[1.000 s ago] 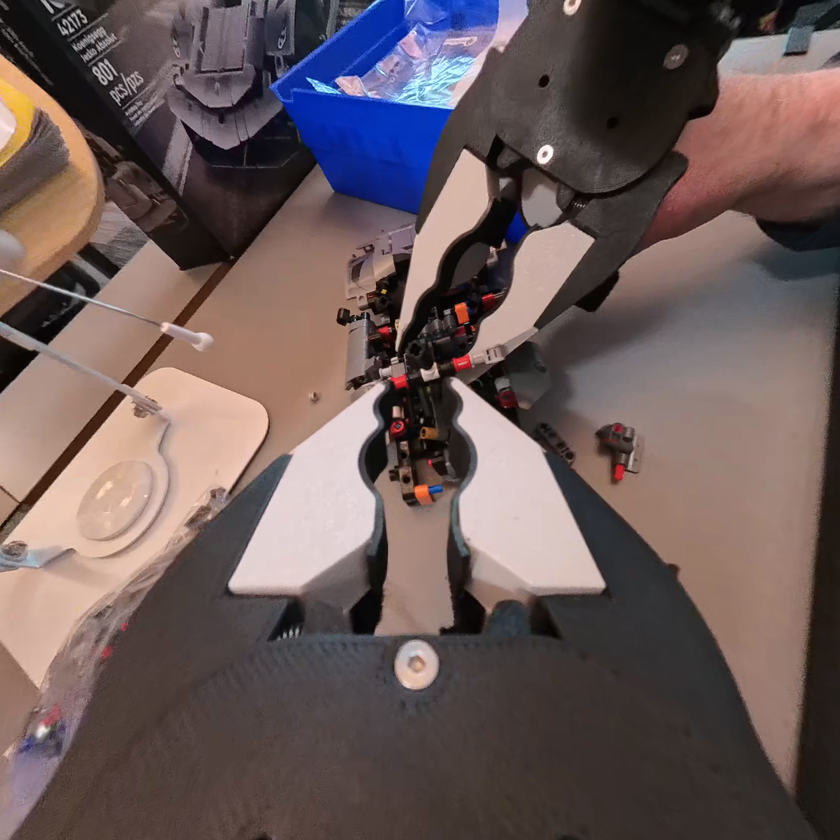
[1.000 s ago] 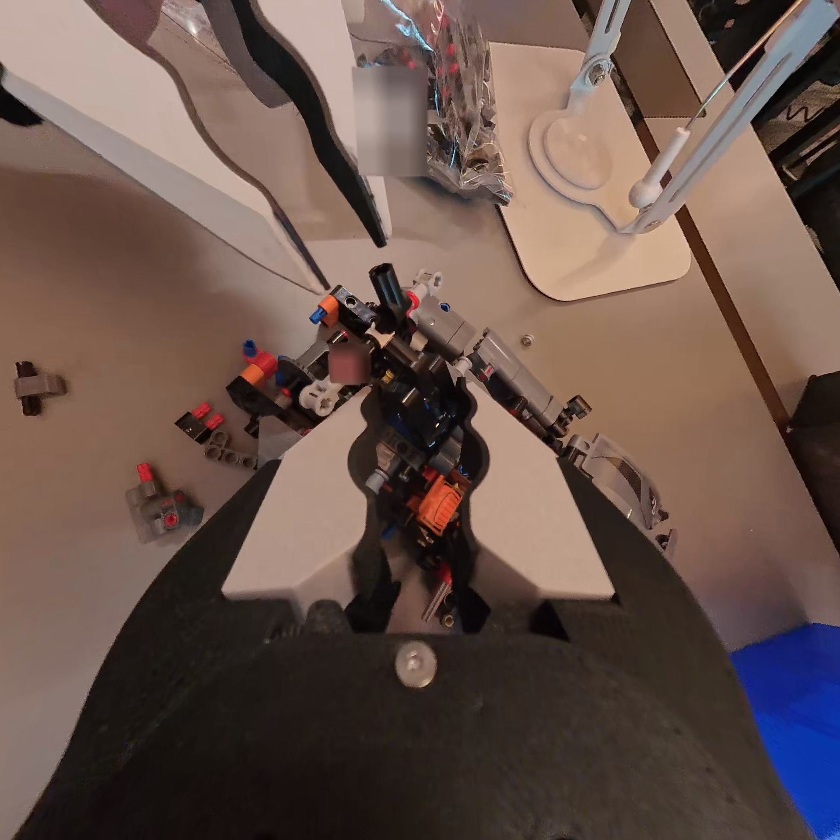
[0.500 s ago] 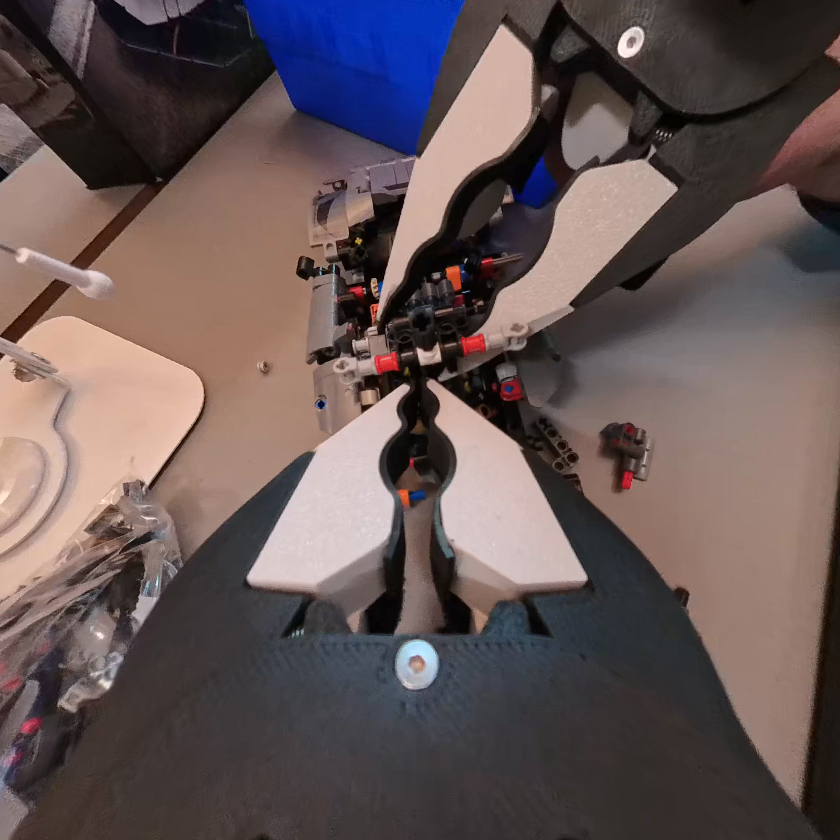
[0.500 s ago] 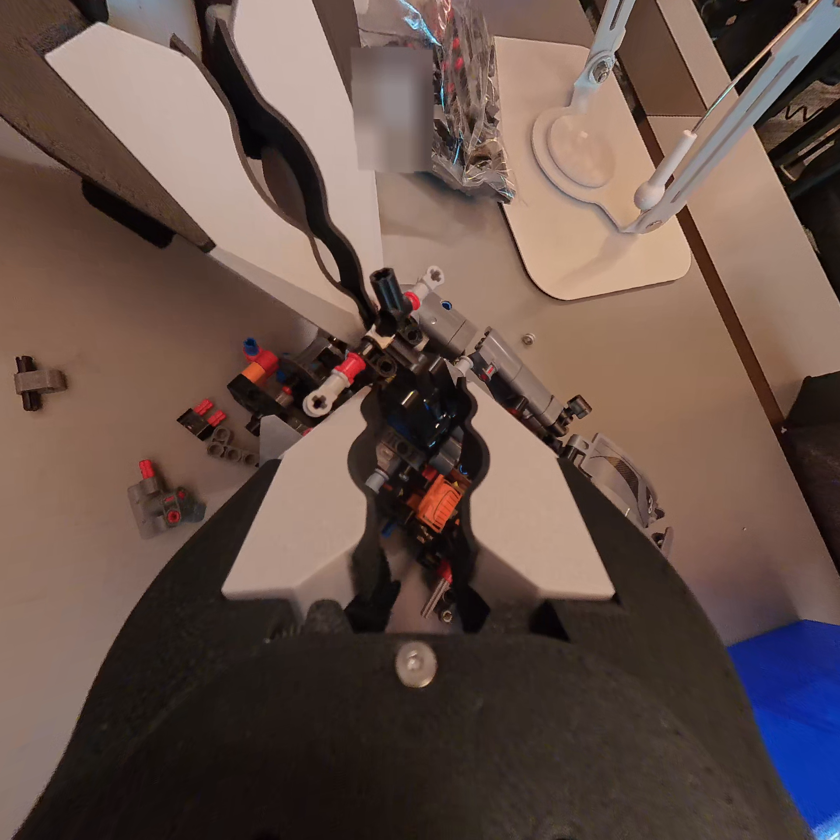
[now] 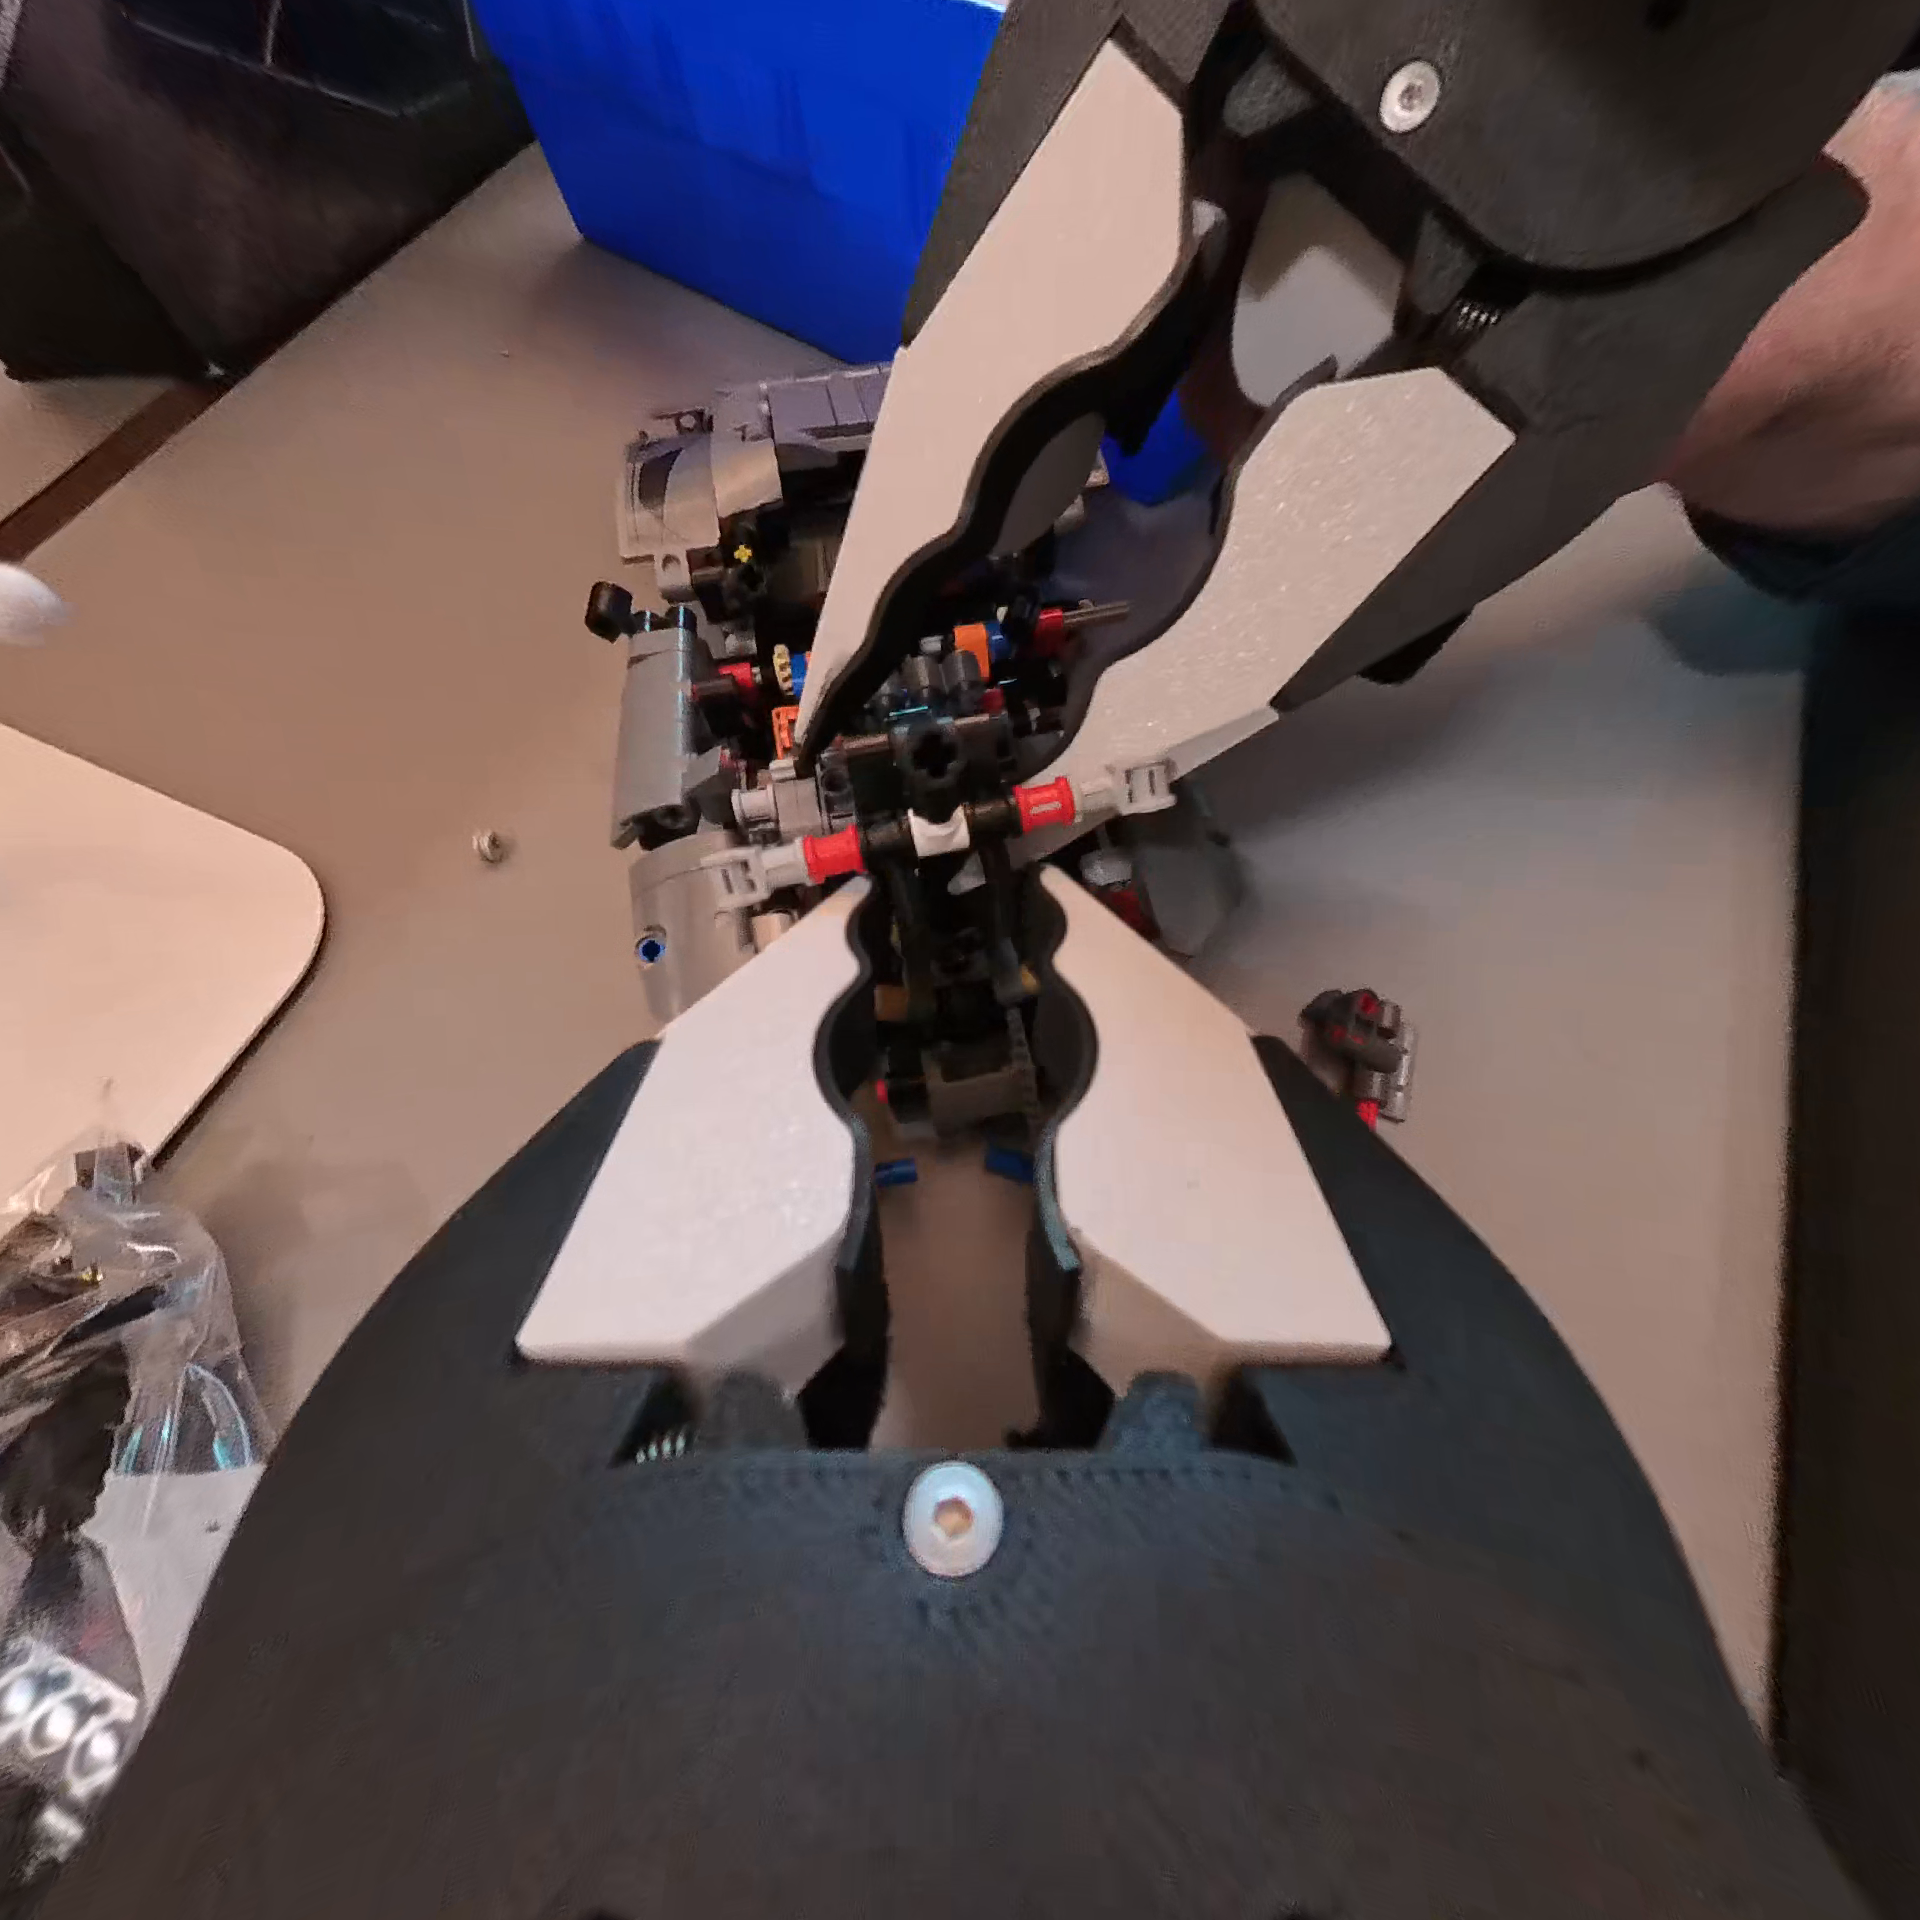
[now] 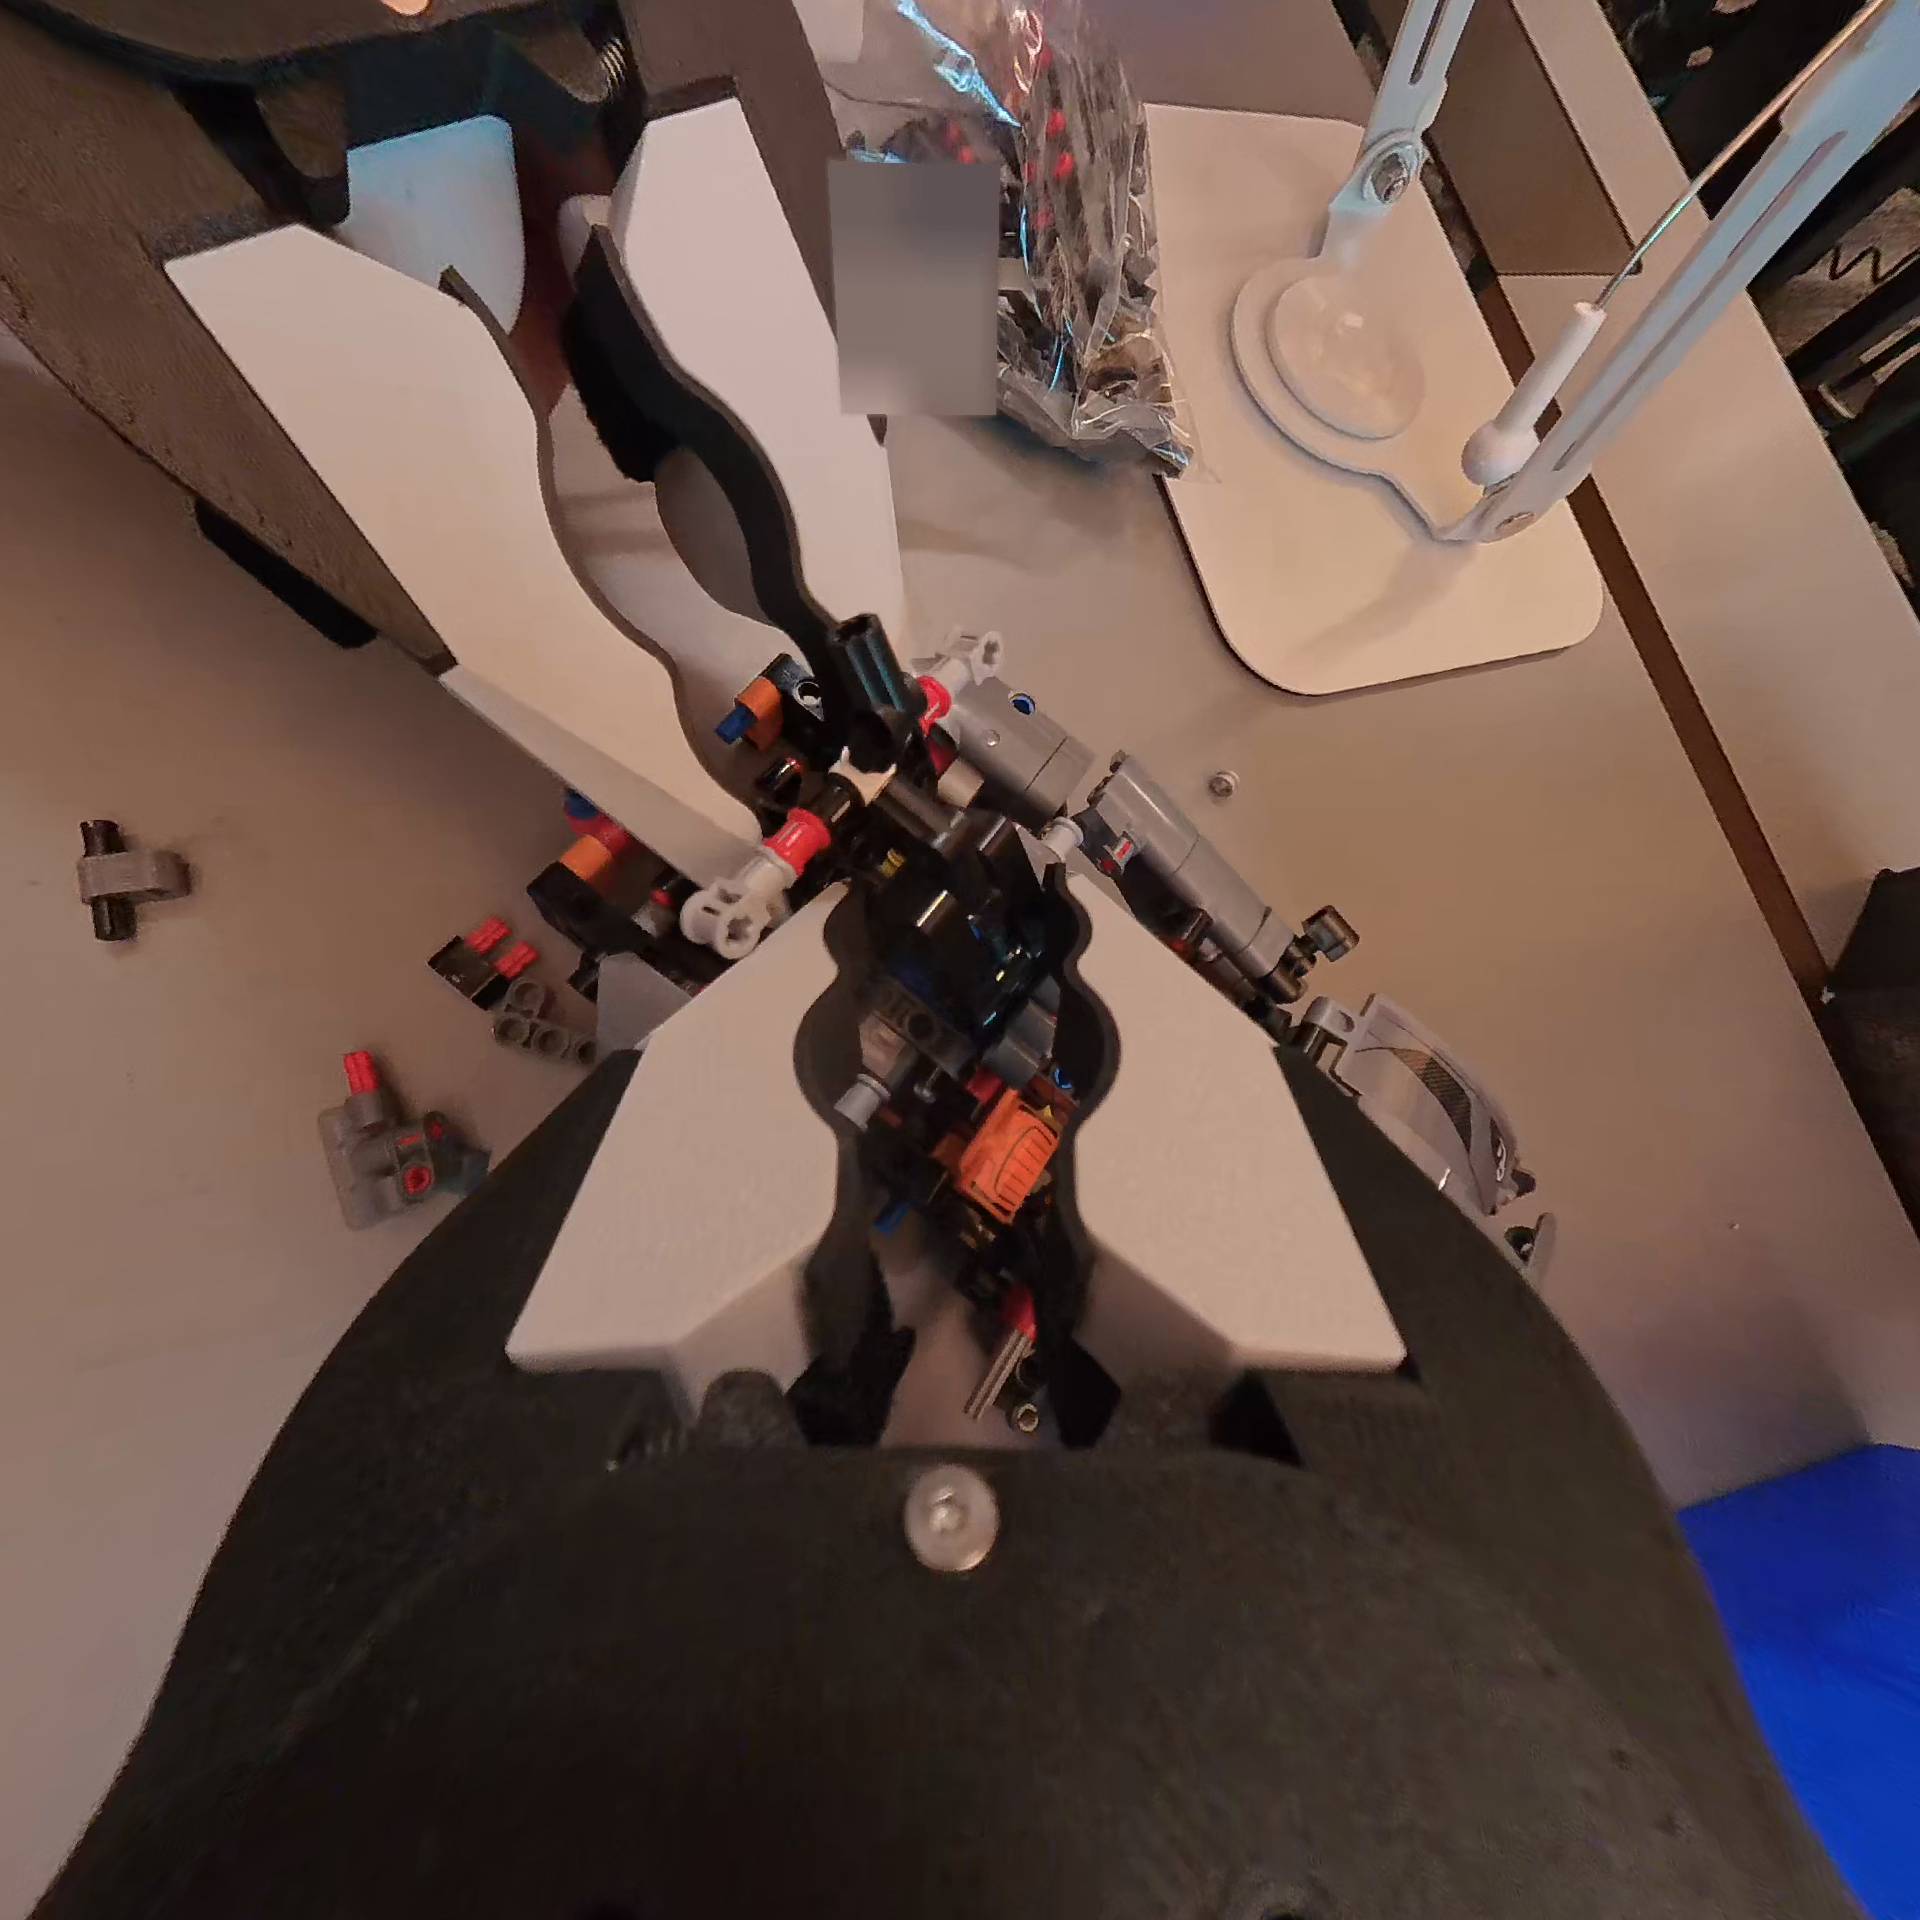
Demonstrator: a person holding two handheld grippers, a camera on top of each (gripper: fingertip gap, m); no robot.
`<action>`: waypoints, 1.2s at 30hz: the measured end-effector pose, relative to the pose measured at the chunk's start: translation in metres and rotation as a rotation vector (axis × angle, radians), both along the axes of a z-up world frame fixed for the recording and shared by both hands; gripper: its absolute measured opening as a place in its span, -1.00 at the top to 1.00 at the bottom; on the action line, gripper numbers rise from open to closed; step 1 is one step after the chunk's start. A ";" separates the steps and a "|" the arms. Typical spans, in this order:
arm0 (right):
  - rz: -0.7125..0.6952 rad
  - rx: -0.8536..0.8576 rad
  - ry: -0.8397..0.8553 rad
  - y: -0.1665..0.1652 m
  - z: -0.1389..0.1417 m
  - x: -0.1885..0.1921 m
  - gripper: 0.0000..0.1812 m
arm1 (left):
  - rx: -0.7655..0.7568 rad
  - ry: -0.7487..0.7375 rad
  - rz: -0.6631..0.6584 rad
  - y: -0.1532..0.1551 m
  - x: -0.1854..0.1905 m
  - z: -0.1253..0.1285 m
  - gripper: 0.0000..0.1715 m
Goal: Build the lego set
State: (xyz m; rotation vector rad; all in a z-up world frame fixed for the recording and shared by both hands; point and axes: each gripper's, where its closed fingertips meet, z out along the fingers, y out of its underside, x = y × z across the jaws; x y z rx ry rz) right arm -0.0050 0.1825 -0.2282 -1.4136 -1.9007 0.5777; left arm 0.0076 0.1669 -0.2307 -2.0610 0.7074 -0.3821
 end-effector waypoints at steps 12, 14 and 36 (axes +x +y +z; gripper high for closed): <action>0.016 0.009 -0.003 -0.001 0.000 0.001 0.65 | -0.025 0.015 -0.040 -0.015 -0.004 0.006 0.78; 0.015 0.011 -0.003 -0.001 0.000 0.001 0.65 | -0.033 -0.042 -0.047 -0.016 -0.005 0.010 0.79; 0.064 0.252 0.012 -0.003 0.007 -0.002 0.72 | 0.095 0.039 -0.083 -0.015 -0.002 0.018 0.98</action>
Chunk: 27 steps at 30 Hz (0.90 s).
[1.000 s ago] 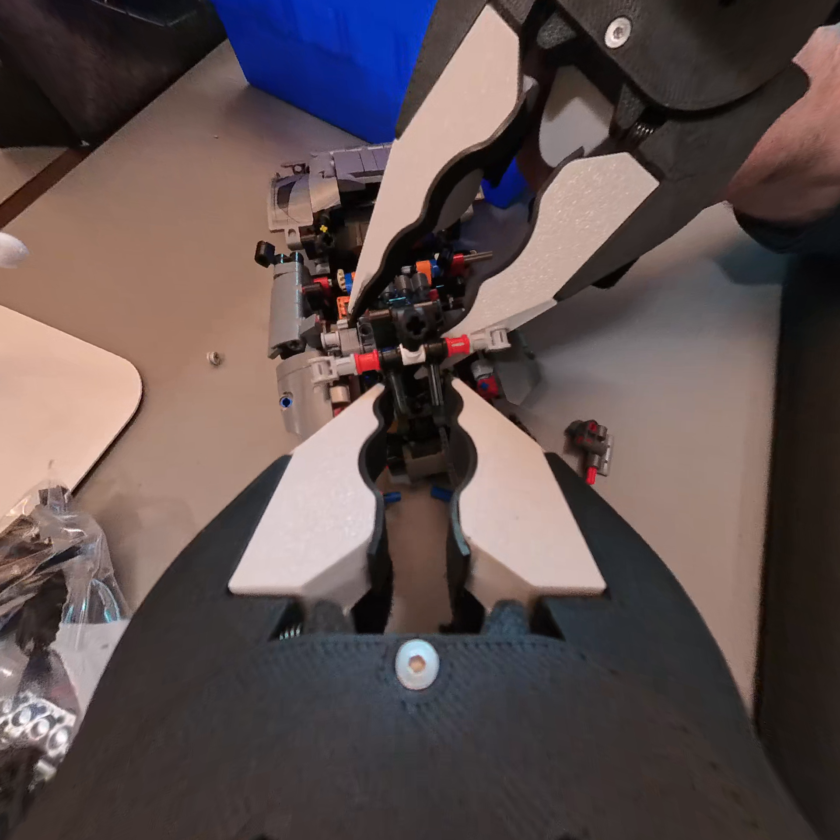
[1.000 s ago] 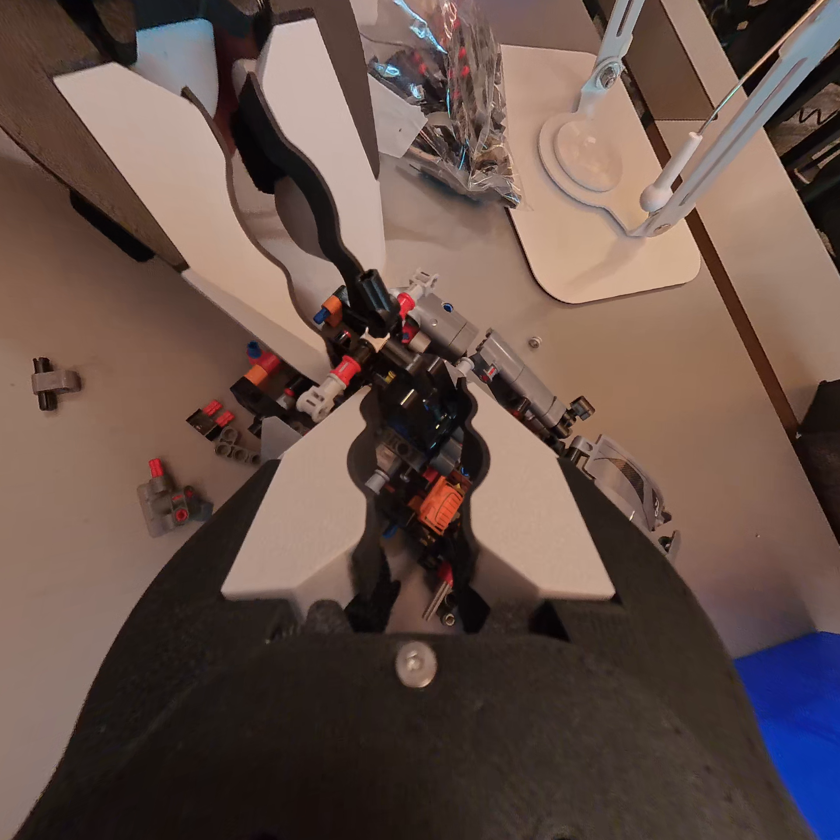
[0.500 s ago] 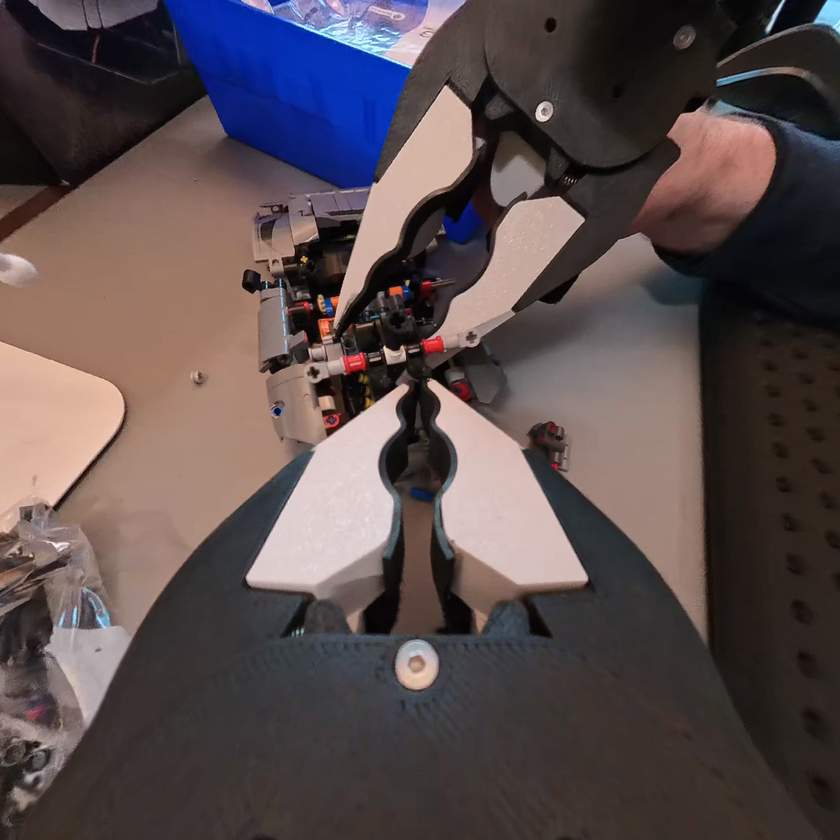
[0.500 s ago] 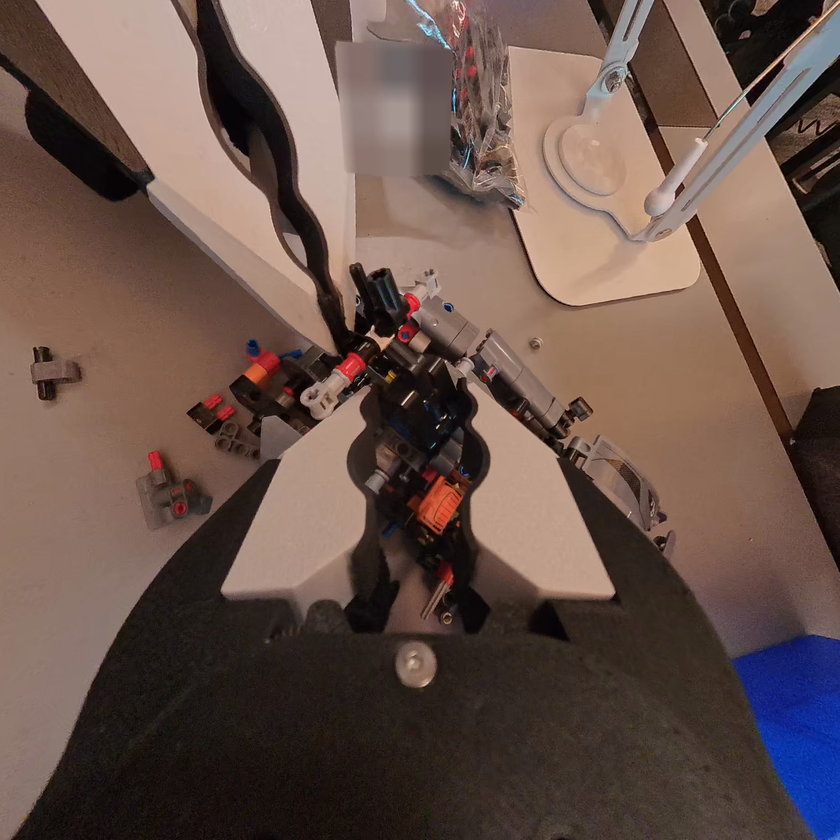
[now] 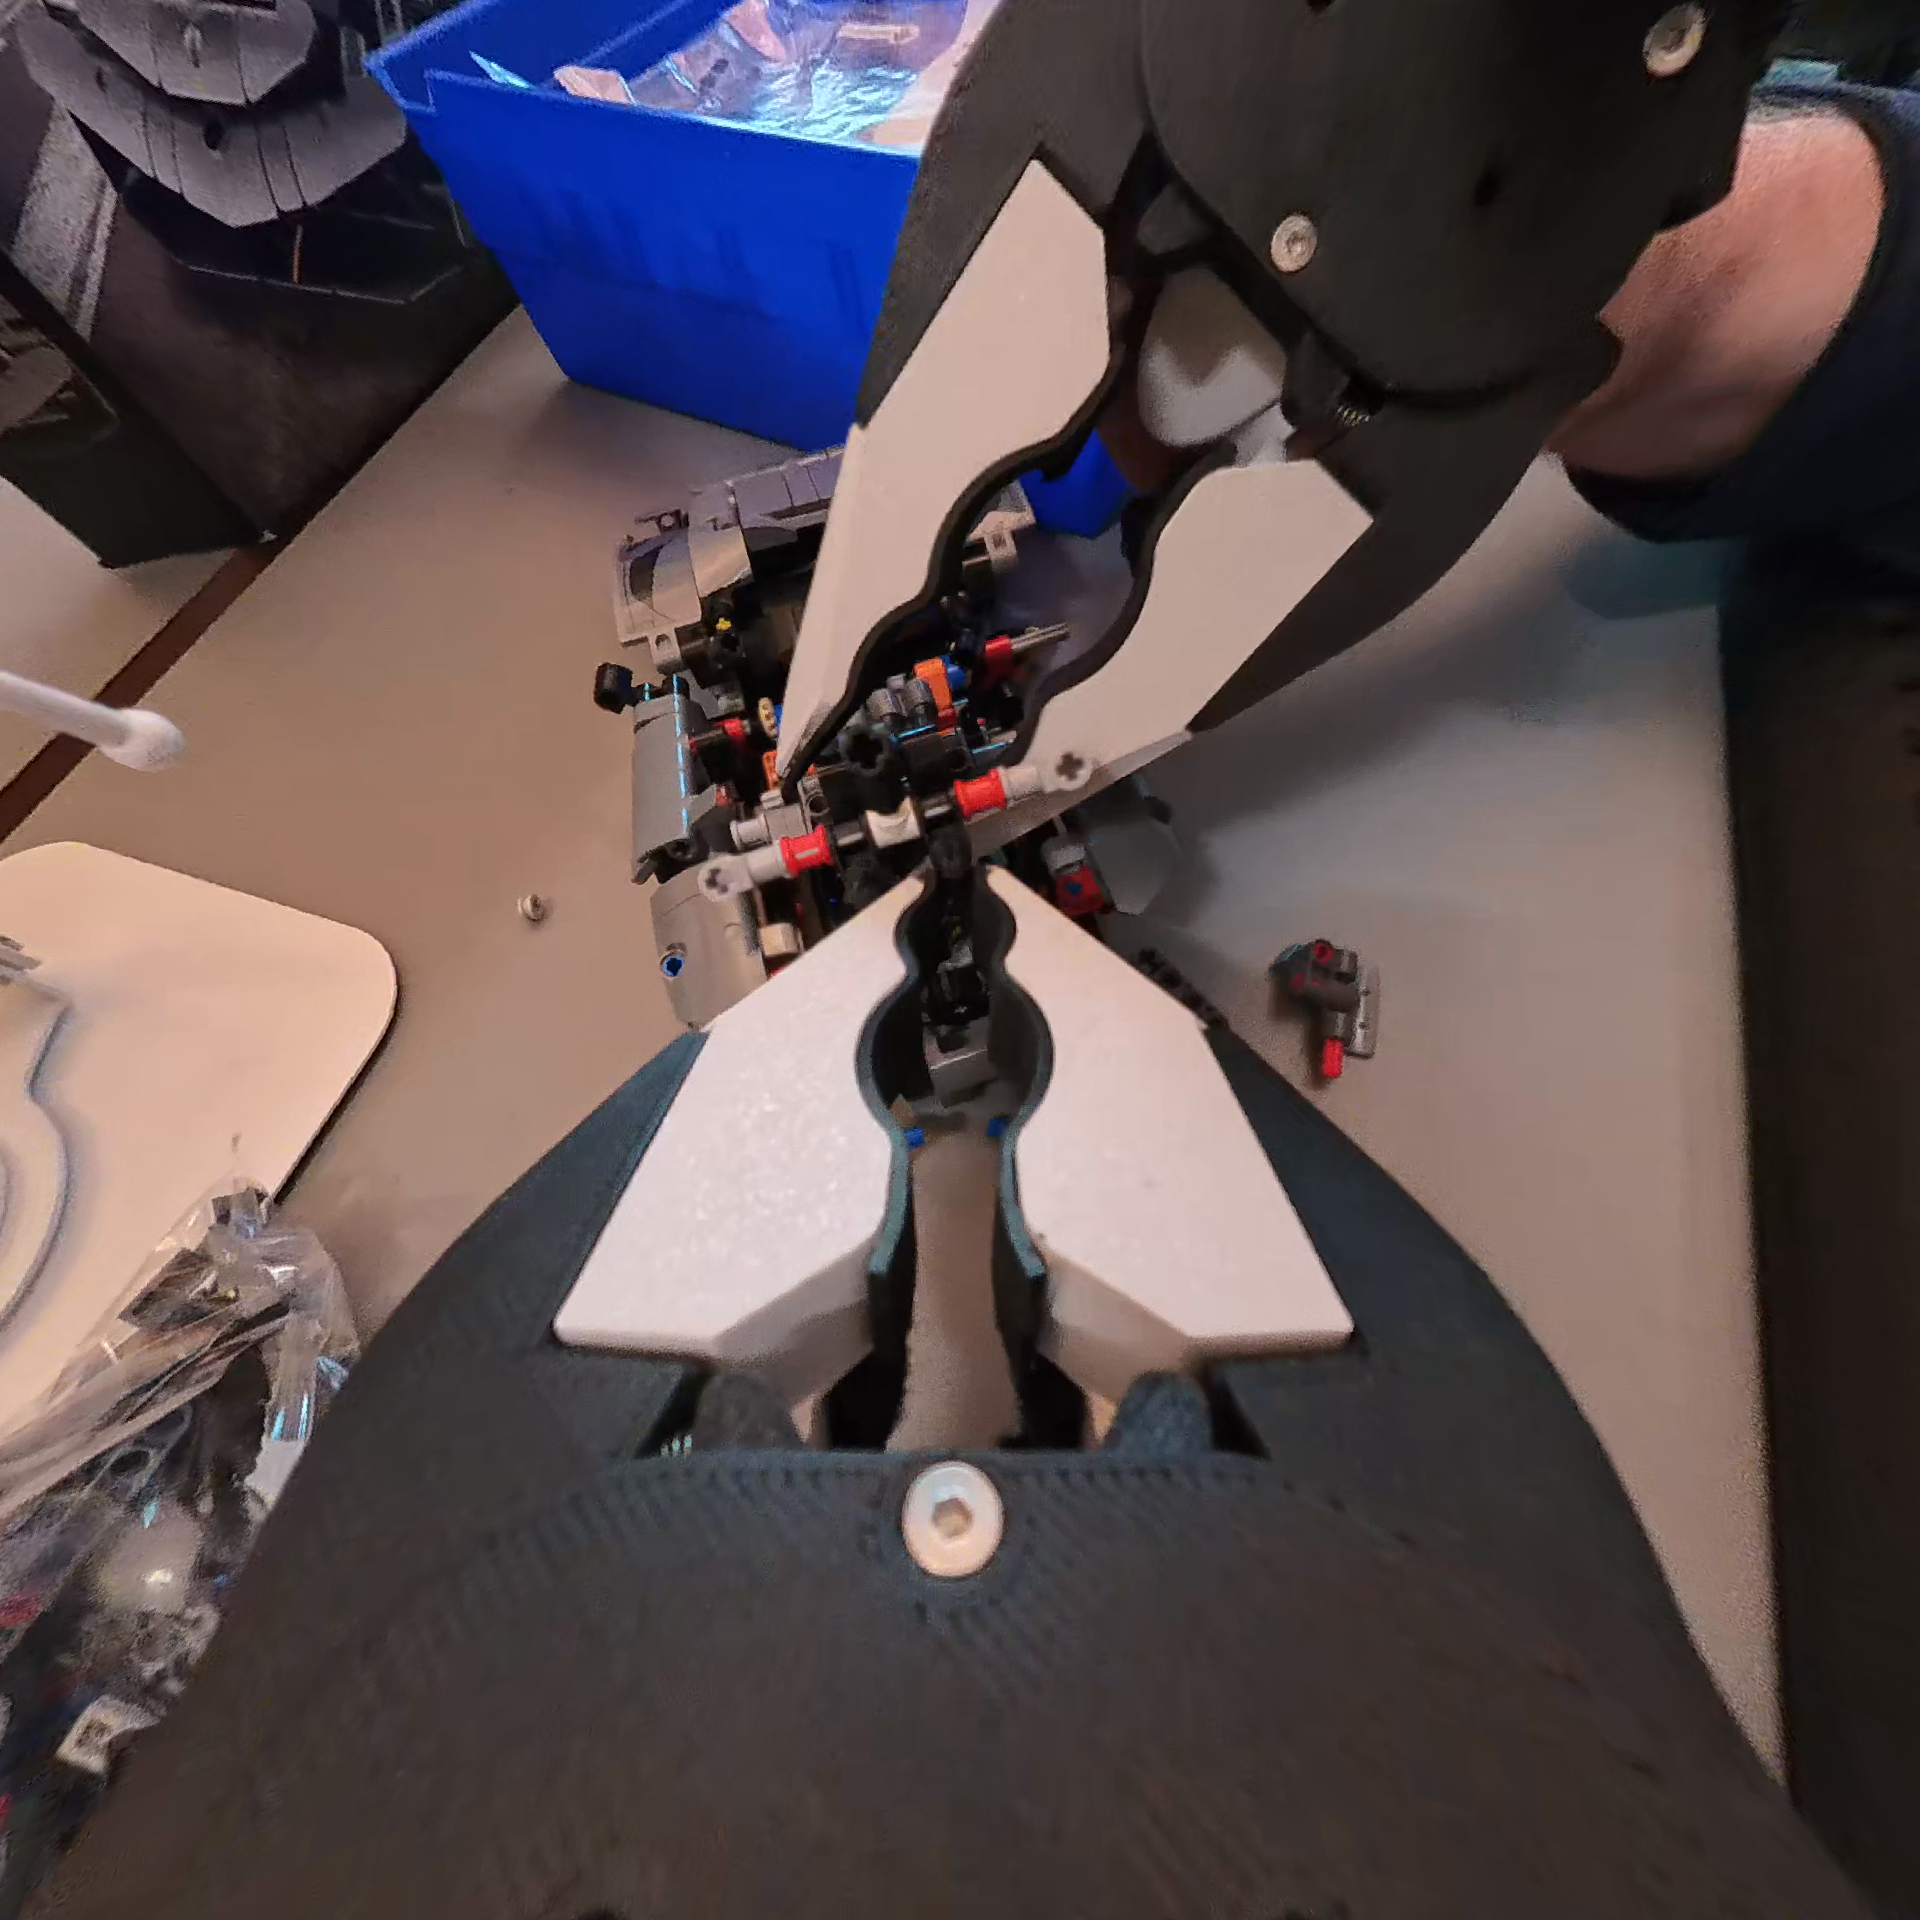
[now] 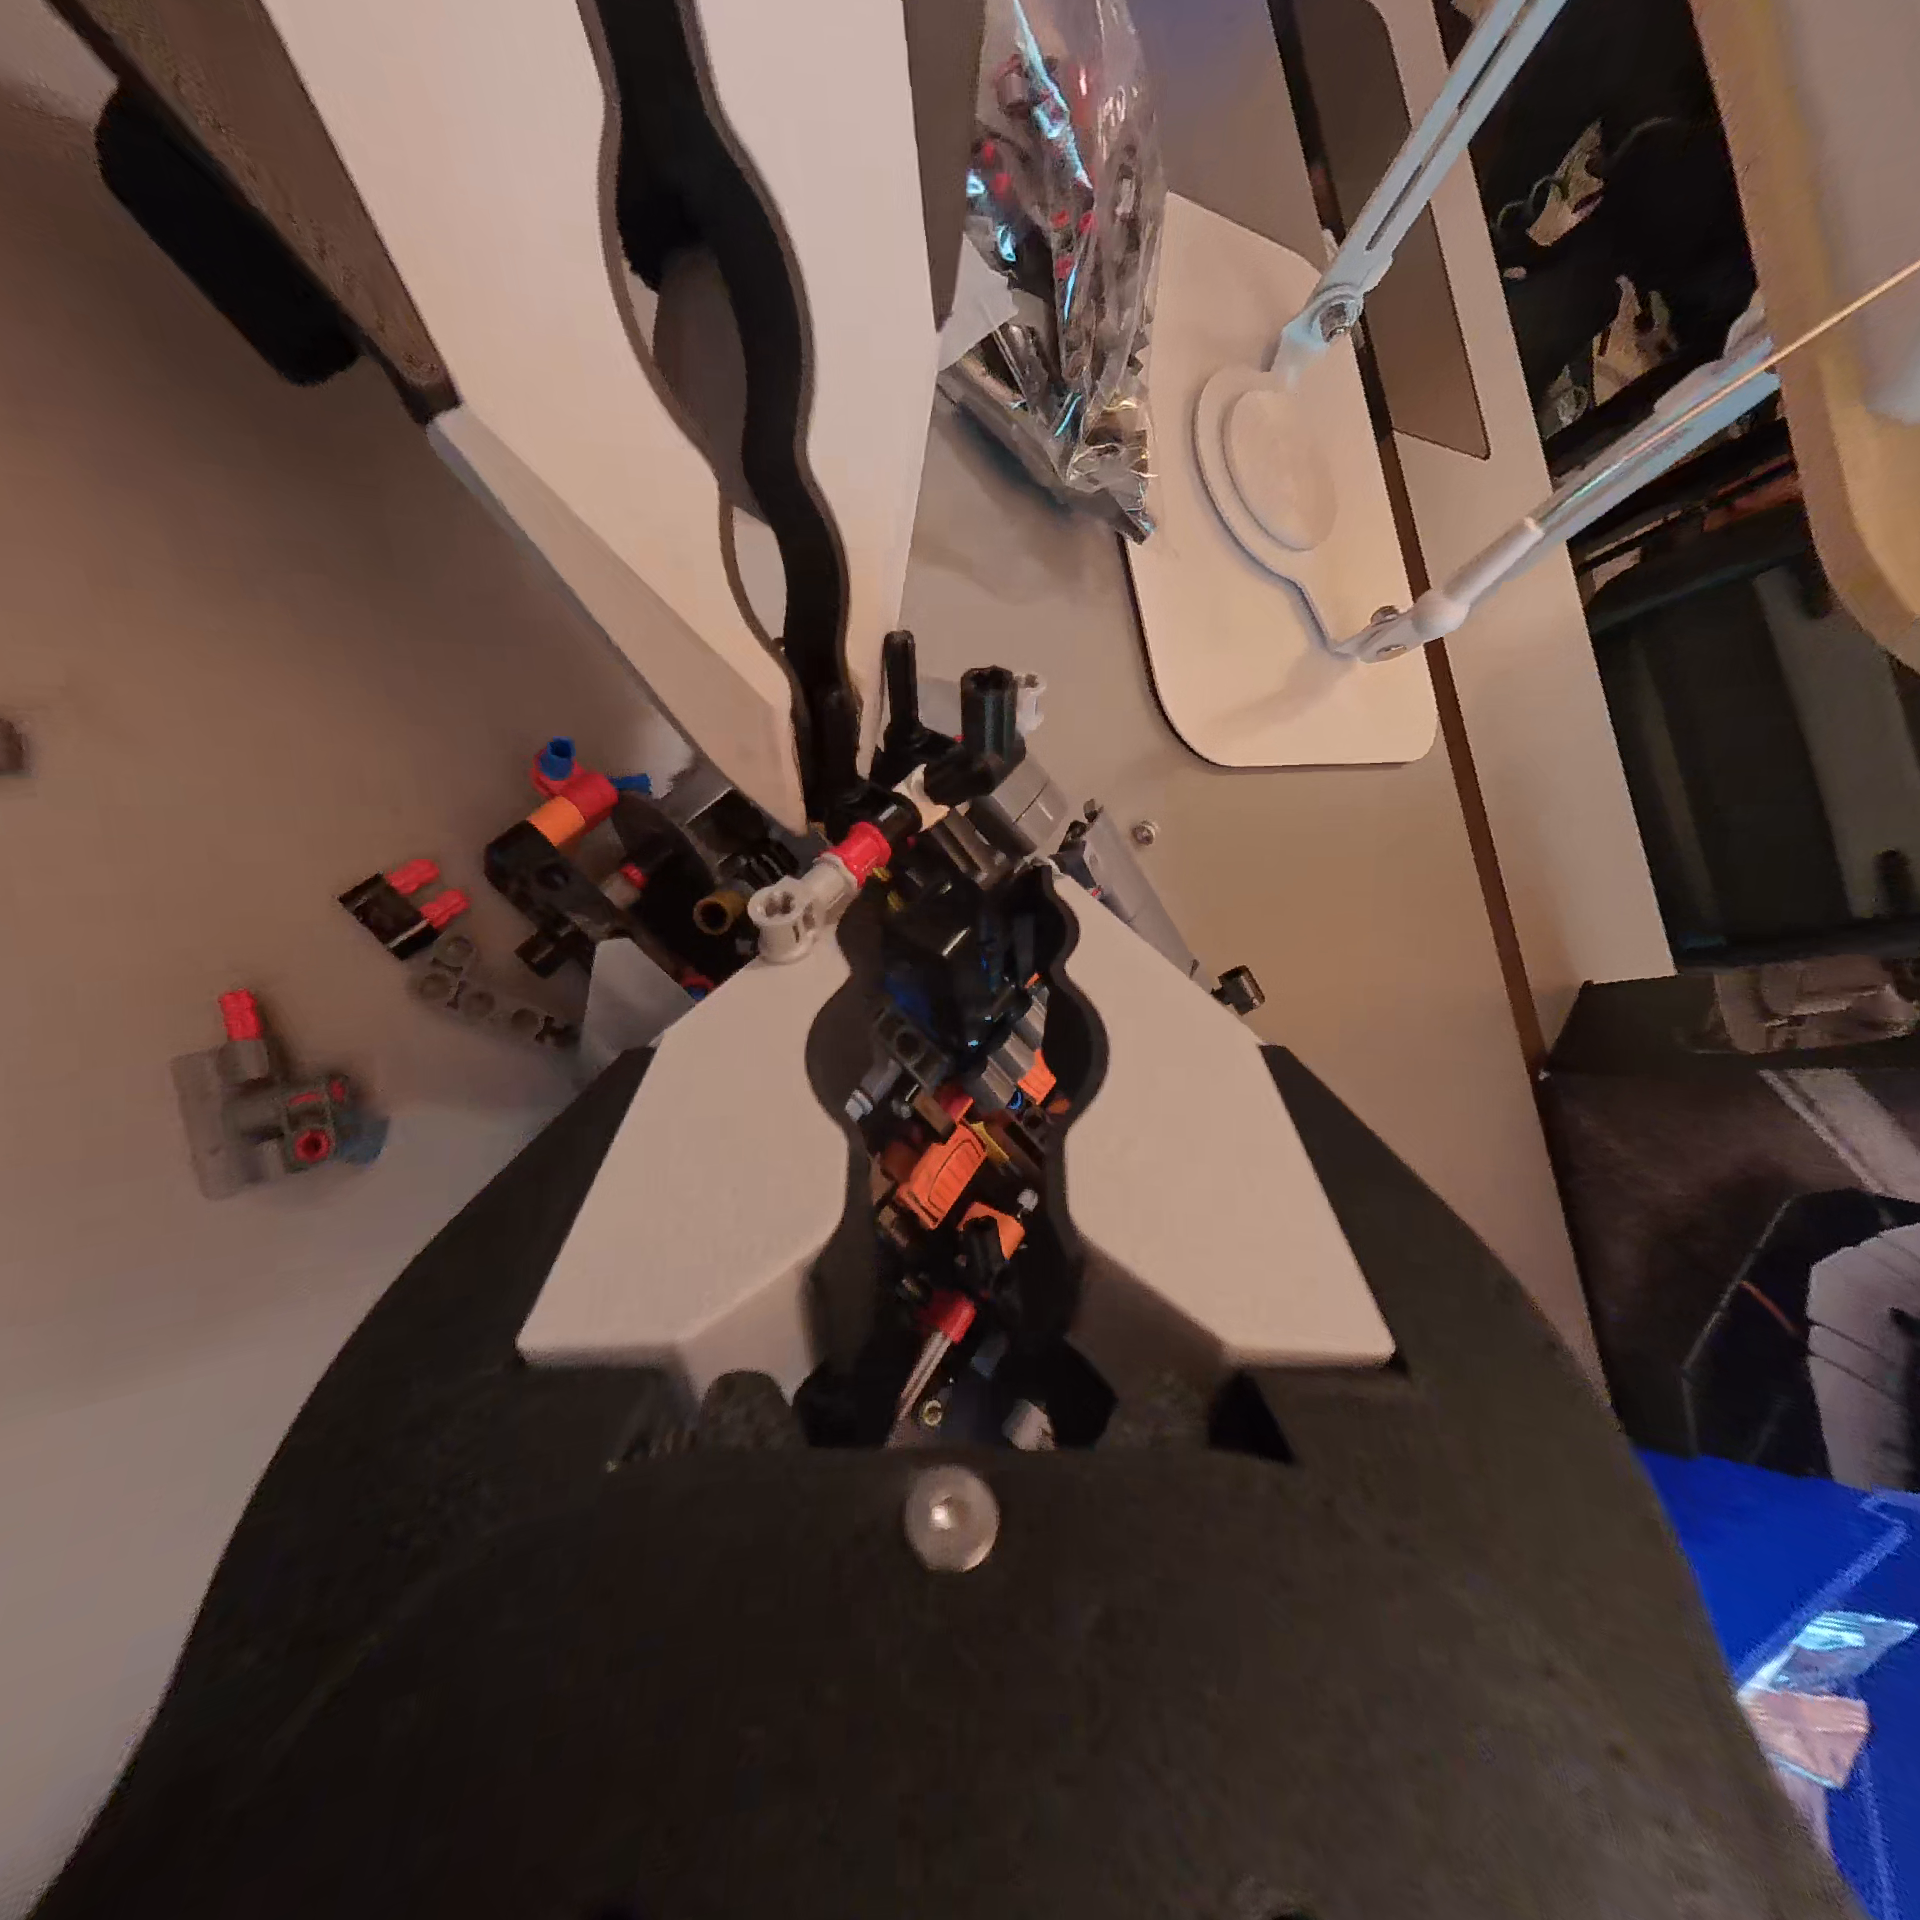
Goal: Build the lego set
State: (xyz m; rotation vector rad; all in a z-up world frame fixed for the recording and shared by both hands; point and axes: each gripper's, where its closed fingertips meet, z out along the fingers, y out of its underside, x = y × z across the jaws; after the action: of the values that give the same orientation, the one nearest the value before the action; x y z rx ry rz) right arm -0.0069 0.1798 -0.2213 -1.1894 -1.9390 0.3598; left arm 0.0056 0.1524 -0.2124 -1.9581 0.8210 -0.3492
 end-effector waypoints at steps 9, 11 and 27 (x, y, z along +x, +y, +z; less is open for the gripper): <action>-0.013 -0.049 0.020 0.001 -0.001 -0.003 0.71 | 0.041 0.071 0.034 -0.005 0.000 0.010 0.69; -0.013 -0.066 0.022 0.001 -0.001 -0.003 0.71 | 0.102 0.164 0.054 -0.006 -0.004 0.018 0.63; -0.008 -0.069 0.011 -0.001 -0.003 -0.004 0.71 | 0.078 0.355 0.006 0.016 -0.004 -0.011 0.64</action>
State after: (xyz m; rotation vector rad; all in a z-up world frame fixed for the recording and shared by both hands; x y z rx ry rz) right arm -0.0111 0.1788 -0.2243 -1.2368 -1.9255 0.4310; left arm 0.0017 0.1681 -0.2231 -1.9757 1.0361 0.0381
